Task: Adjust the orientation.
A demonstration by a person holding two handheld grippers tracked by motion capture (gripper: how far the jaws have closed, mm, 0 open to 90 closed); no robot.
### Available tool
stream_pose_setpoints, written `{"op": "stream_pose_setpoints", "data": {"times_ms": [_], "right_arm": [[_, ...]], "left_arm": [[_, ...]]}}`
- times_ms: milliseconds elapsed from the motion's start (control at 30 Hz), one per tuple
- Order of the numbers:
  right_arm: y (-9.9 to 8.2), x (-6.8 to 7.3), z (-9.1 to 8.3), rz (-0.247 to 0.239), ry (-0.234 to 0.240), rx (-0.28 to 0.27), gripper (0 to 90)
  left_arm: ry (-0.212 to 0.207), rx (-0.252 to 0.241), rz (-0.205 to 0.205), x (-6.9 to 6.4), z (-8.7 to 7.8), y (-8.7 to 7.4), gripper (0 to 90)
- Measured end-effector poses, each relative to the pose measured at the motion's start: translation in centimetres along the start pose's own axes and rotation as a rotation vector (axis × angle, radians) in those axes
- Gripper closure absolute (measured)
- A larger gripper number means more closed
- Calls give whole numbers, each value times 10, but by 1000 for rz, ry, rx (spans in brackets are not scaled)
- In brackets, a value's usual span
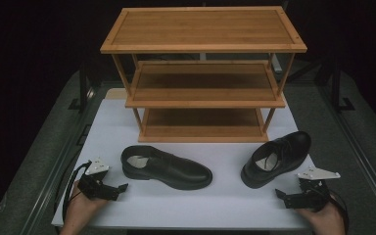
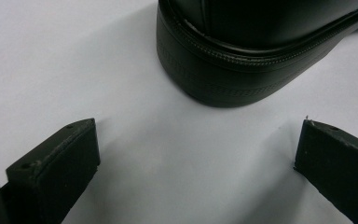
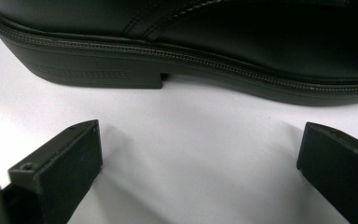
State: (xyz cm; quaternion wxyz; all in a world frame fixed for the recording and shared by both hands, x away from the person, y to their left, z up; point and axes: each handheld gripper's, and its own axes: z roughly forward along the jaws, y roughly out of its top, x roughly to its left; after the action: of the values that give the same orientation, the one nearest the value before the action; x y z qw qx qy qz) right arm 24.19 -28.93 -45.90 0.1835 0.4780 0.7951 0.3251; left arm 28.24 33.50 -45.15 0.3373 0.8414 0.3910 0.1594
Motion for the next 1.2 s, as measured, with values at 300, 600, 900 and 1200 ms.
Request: {"op": "stream_pose_setpoints", "data": {"times_ms": [300, 600, 900, 1200], "right_arm": [[0, 0, 0, 0, -1, -1, 0], [0, 0, 0, 0, -2, -2, 0], [0, 0, 0, -3, -1, -4, 0], [0, 0, 0, -3, -1, -5, 0]], "left_arm": [[-6, -8, -14, 2, -2, 0, 1], [-24, -77, -35, 7, -21, -2, 312], [-69, -105, -49, 29, -31, 17, 900], [-99, -111, -64, 53, 0, 45, 900]]}}
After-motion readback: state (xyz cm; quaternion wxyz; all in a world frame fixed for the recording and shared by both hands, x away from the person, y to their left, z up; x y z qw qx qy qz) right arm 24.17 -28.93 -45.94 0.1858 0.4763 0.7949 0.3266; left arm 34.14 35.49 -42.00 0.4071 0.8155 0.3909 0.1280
